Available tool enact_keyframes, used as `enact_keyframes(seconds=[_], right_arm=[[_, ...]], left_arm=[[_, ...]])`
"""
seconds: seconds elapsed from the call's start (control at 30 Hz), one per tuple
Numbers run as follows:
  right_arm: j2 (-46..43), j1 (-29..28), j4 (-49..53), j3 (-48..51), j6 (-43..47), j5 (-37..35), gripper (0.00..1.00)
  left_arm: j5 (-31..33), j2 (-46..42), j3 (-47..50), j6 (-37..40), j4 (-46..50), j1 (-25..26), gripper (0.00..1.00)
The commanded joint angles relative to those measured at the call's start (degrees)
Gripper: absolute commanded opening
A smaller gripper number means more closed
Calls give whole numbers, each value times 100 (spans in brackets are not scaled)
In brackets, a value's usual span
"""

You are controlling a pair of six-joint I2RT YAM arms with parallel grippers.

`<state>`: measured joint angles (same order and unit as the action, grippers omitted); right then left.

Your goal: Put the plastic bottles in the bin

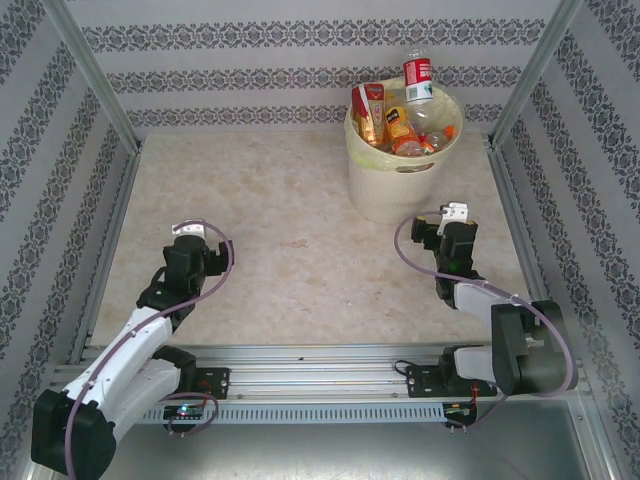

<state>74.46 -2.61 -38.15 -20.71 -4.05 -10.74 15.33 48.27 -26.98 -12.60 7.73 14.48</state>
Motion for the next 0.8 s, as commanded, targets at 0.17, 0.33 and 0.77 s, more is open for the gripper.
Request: enact_keyframes(seconds=[0.17,0.33,0.77], right_arm=[[-41,24,-439,67,131,37,98],[113,-10,-797,234,182,72,98],[-37,-142,-738,299,305,11,98]], left_arm=[[356,479,86,518,-857,-156,100],[392,1221,330,1023,-2327,-529,100],[-649,3465,747,1563,-6014,-941,100]])
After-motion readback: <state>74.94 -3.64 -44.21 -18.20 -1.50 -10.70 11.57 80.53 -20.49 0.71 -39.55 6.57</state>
